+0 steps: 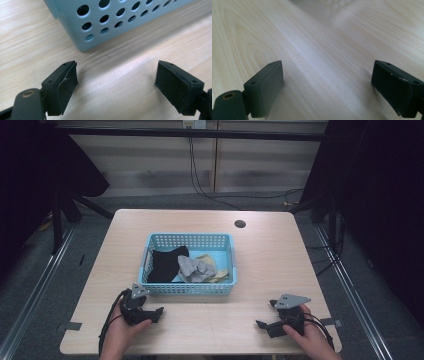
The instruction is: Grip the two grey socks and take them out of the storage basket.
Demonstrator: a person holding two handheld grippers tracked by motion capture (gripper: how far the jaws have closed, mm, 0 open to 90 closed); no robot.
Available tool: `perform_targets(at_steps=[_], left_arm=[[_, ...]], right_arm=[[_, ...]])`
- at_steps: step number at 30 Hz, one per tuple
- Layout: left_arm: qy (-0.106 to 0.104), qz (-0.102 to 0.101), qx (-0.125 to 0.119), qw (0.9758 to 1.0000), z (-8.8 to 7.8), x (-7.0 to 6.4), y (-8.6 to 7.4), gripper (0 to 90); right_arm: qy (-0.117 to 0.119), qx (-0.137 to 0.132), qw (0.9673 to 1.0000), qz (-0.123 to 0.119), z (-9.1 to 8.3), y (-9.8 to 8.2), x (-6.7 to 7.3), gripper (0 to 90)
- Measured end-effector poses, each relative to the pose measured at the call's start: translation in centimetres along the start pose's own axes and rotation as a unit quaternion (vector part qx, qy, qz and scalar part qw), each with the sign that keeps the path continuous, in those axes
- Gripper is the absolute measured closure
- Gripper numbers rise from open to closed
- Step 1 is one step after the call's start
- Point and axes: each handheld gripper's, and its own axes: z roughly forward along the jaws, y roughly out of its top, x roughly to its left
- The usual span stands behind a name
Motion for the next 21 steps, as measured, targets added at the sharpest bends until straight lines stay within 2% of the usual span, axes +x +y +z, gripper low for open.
perform_targets(at_steps=[2, 3, 6, 10, 14, 16, 18, 21], left_arm=[[-0.002, -0.007, 0.007, 0.9999, -0.3, 0.2, 0.2, 18.2], [-0.006, -0.014, 0.019, 0.9997, -0.5, 0.3, 0.4, 18.3], [-0.007, -0.015, 0.032, 0.9994, -0.7, 0.3, 0.4, 19.4], [-0.02, -0.029, 0.051, 0.9981, -1.5, 0.6, 0.4, 21.4], [-0.032, -0.056, 0.061, 0.9961, -2.3, 0.9, 0.9, 23.1], [-0.035, -0.06, 0.066, 0.9954, -2.7, 1.1, 1.2, 23.4], [-0.033, -0.058, 0.07, 0.9953, -3.1, 1.0, 1.6, 24.3], [-0.043, -0.052, 0.089, 0.9938, -3.4, 0.9, 2.0, 24.5]], right_arm=[[0.0, -0.001, 1.0, 0.0, 0.0, 0.0, 0.0, 10.4], [0.0, -0.001, 1.0, 0.0, 0.0, 0.0, 0.0, 10.4], [0.0, -0.001, 1.0, 0.0, 0.0, 0.0, 0.0, 10.4], [0.0, -0.001, 1.0, 0.0, 0.0, 0.0, 0.0, 10.4], [0.0, -0.001, 1.0, 0.0, 0.0, 0.0, 0.0, 10.4], [0.0, -0.001, 1.0, 0.0, 0.0, 0.0, 0.0, 10.4], [0.0, -0.001, 1.0, 0.0, 0.0, 0.0, 0.0, 10.4], [0.0, -0.001, 1.0, -0.001, 0.0, 0.0, 0.0, 10.4]])
